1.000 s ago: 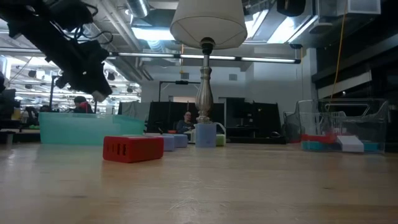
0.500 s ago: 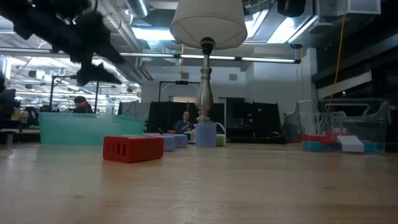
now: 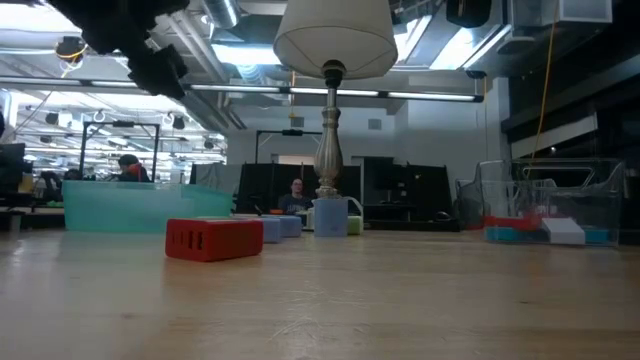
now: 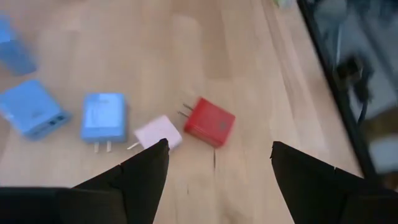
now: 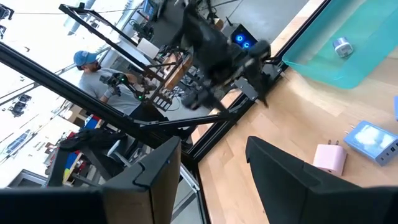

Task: Pick & Place Office items
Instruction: Put the pink charger adapter into the green bin

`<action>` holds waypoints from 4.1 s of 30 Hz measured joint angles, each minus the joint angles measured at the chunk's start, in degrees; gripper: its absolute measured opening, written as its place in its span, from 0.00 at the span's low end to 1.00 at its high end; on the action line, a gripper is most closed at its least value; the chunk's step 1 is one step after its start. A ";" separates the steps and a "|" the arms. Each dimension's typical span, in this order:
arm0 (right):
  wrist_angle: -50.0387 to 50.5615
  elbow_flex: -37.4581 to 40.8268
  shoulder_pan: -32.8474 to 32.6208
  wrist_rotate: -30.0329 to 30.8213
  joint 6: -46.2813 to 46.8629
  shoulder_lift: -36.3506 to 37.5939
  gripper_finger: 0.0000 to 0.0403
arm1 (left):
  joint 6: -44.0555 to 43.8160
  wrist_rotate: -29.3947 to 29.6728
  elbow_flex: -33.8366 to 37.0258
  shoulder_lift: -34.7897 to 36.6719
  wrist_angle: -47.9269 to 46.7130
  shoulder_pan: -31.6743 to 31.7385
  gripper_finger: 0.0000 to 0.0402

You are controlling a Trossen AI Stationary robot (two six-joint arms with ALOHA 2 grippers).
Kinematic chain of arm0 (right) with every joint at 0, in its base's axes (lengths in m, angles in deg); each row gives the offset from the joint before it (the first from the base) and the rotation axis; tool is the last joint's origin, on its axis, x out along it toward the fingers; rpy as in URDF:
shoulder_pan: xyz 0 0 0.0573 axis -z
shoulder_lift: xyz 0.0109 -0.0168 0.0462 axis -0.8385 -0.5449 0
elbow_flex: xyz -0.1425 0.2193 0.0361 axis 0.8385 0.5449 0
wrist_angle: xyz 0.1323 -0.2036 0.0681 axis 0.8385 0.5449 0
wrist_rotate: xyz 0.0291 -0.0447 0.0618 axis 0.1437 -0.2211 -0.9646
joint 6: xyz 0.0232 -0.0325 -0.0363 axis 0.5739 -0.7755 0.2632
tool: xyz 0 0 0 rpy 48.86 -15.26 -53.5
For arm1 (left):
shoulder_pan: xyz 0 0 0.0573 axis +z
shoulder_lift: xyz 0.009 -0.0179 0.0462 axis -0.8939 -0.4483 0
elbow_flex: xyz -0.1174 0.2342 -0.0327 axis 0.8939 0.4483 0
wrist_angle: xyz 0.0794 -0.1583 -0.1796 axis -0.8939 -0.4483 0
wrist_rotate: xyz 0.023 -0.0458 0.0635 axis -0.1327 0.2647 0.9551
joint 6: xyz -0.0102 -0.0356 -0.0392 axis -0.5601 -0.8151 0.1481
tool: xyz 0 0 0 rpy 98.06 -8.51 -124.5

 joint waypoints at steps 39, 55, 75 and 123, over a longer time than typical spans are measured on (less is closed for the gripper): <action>-0.02 0.00 0.00 -1.97 -1.14 0.00 0.48 | 43.71 2.86 -25.64 -40.53 -18.02 2.05 0.82; -0.04 0.00 0.00 -1.75 -2.45 0.00 0.48 | 52.20 3.16 -25.55 -47.93 -16.33 3.10 0.81; 0.00 0.00 0.00 -1.75 -1.56 -0.01 0.48 | 46.66 2.25 -25.82 -52.91 -13.57 5.68 0.47; -0.02 0.00 0.00 -3.34 0.16 -0.02 0.48 | -16.46 17.41 18.45 28.16 2.03 21.82 0.47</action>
